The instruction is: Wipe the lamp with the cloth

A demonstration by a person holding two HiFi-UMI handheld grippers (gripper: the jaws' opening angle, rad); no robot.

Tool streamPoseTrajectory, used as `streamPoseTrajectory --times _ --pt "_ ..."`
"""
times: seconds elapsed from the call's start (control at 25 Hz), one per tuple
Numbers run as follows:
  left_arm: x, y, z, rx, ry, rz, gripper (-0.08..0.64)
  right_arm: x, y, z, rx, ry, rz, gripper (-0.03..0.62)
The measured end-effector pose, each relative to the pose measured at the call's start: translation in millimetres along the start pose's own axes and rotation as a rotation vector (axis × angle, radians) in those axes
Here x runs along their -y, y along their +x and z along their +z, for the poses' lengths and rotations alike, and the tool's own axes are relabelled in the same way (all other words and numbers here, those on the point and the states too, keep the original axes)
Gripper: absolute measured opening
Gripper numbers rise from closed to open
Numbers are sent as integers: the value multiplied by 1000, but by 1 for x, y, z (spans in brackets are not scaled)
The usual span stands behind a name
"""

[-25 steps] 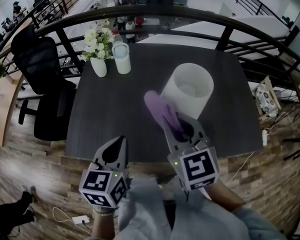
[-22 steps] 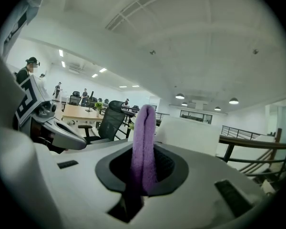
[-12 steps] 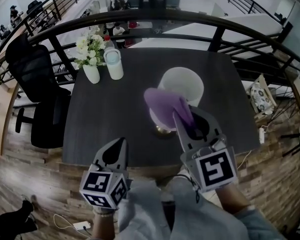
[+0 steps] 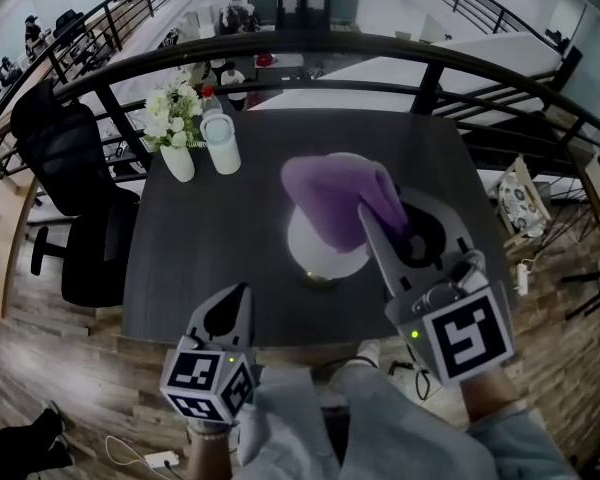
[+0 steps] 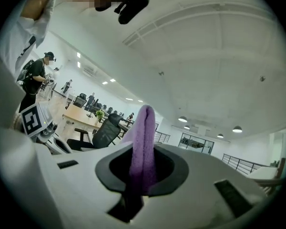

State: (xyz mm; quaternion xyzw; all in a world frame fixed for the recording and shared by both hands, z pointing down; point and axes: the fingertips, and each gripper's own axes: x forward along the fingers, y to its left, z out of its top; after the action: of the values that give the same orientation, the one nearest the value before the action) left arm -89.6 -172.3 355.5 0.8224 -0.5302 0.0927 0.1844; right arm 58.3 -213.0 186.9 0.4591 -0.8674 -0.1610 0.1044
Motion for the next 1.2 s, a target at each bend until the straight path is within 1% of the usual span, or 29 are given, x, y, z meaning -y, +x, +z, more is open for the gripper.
streamPoseTrajectory --times 0.24,0.36,0.48,0.56,0.68,0.84,0.92,1.12,1.2 --pt "10 7 5 8 -12 26 3 41 13 28 75 -115 -6 50" --pt "12 9 6 15 -15 52 2 62 22 36 103 -163 -13 50" --pt "18 11 7 19 -35 79 2 81 31 38 133 -206 -13 50" --pt "18 13 7 24 -39 101 2 87 40 34 150 -214 9 49" --pt "20 15 4 18 -64 126 2 86 56 21 163 -182 75 49" --pt "27 16 2 16 -88 166 2 88 70 2 180 -110 184 49" --pt "29 17 1 17 -99 187 2 87 77 -8 188 -90 240 49" --pt "30 18 -5 5 -119 231 2 71 92 -39 169 -60 392 49" --pt "27 19 -5 5 -123 245 2 62 97 -50 159 -31 462 49"
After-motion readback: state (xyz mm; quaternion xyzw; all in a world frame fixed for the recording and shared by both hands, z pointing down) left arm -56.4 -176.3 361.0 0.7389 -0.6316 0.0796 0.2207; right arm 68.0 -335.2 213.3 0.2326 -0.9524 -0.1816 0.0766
